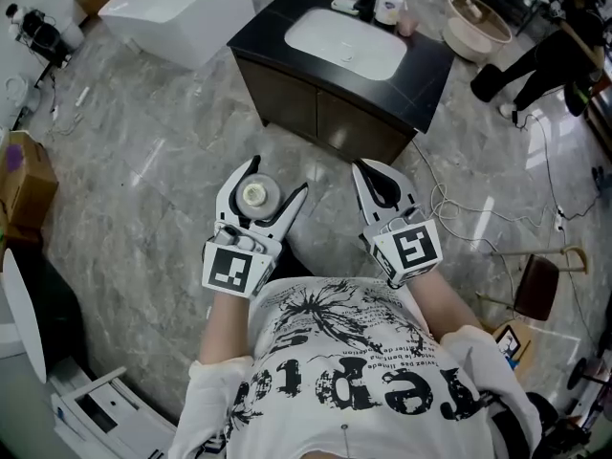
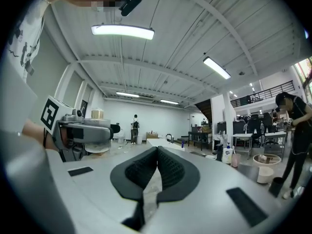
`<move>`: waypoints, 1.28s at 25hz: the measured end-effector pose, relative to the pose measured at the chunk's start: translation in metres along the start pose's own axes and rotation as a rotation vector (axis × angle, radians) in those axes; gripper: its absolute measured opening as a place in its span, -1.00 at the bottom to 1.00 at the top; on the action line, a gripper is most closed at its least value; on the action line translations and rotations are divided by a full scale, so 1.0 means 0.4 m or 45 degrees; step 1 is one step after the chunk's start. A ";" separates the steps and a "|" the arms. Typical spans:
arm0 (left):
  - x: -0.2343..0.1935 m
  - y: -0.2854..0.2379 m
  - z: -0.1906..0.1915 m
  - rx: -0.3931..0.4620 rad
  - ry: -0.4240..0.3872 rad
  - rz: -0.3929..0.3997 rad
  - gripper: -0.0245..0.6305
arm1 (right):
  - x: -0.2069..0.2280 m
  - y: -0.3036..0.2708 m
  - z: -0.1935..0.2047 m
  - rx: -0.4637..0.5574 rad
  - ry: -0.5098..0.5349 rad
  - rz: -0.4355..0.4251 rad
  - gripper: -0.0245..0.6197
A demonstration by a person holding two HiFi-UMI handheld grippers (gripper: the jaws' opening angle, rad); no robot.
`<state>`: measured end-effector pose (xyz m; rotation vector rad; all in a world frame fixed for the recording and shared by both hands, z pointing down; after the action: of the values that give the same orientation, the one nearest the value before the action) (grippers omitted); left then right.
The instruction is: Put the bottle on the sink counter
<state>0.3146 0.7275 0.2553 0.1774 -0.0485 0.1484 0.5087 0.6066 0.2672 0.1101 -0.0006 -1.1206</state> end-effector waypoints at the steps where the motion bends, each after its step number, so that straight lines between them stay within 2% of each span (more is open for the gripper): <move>1: -0.034 -0.017 0.006 0.013 0.005 0.005 0.14 | 0.004 -0.036 0.004 0.002 0.004 0.009 -0.88; 5: -0.213 -0.106 0.039 0.003 -0.002 0.037 0.14 | 0.030 -0.218 0.027 0.006 0.010 0.051 -0.88; 10: -0.499 -0.254 0.069 0.076 0.050 0.081 0.14 | 0.069 -0.519 0.049 -0.036 -0.014 0.105 -0.88; 13: -0.690 -0.336 0.090 0.019 0.038 0.141 0.14 | 0.092 -0.708 0.054 -0.053 -0.033 0.144 -0.88; 16: -0.861 -0.427 0.090 0.085 0.055 0.166 0.14 | 0.119 -0.883 0.057 -0.044 -0.015 0.193 -0.88; 19: -0.997 -0.498 0.104 0.084 0.049 0.202 0.14 | 0.142 -1.021 0.068 -0.048 -0.032 0.257 -0.88; 23: -1.108 -0.575 0.152 0.054 0.078 0.239 0.14 | 0.178 -1.143 0.105 -0.083 -0.054 0.305 -0.88; 32: -1.231 -0.813 0.280 -0.009 0.103 0.305 0.14 | 0.353 -1.330 0.210 -0.133 -0.107 0.342 -0.88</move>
<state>-0.1267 0.3205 0.2791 0.1583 0.0105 0.3942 0.0877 0.2436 0.2958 -0.0304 -0.0310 -0.8539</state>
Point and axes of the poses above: the fingertips, and each gripper's own axes: y backward along the fingers, x to its right, z out of its underside, the point moved 10 cm from there along y, backward along the fingers, and after that the axes turned 8 degrees about x, right-handed, at the moved point
